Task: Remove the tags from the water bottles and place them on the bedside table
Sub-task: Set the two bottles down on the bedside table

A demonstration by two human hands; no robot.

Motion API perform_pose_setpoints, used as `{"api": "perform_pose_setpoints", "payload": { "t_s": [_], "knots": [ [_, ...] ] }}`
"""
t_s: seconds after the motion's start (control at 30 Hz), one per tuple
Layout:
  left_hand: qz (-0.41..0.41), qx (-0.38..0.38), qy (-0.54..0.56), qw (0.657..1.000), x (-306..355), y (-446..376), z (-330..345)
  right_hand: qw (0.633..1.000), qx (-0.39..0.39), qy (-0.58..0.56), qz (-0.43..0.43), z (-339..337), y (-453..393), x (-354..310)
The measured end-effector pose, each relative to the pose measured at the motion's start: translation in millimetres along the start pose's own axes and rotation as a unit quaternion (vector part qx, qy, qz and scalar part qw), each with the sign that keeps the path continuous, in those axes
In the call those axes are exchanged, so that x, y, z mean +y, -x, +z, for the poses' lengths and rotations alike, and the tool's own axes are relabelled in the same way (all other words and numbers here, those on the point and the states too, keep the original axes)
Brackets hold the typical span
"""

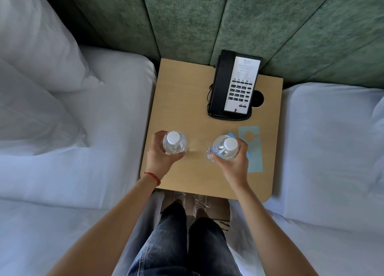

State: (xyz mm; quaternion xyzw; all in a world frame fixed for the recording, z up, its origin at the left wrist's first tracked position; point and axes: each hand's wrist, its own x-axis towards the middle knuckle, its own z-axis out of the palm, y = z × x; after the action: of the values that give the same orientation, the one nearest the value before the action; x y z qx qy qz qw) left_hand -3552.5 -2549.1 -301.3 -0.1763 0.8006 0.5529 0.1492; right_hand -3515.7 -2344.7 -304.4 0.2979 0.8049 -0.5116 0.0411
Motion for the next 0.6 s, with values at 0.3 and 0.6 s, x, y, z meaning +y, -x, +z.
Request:
{"api": "perform_pose_setpoints", "payload": {
  "t_s": [0.3,0.6],
  "knots": [
    [0.004,-0.031,-0.024,0.999,-2,0,-5,0.999,-0.003,0.033,-0.035,2,4,7],
    [0.015,-0.058,-0.009,0.998,-14,14,-12,0.996,-0.045,0.064,-0.041,-8,16,12]
  ]
}}
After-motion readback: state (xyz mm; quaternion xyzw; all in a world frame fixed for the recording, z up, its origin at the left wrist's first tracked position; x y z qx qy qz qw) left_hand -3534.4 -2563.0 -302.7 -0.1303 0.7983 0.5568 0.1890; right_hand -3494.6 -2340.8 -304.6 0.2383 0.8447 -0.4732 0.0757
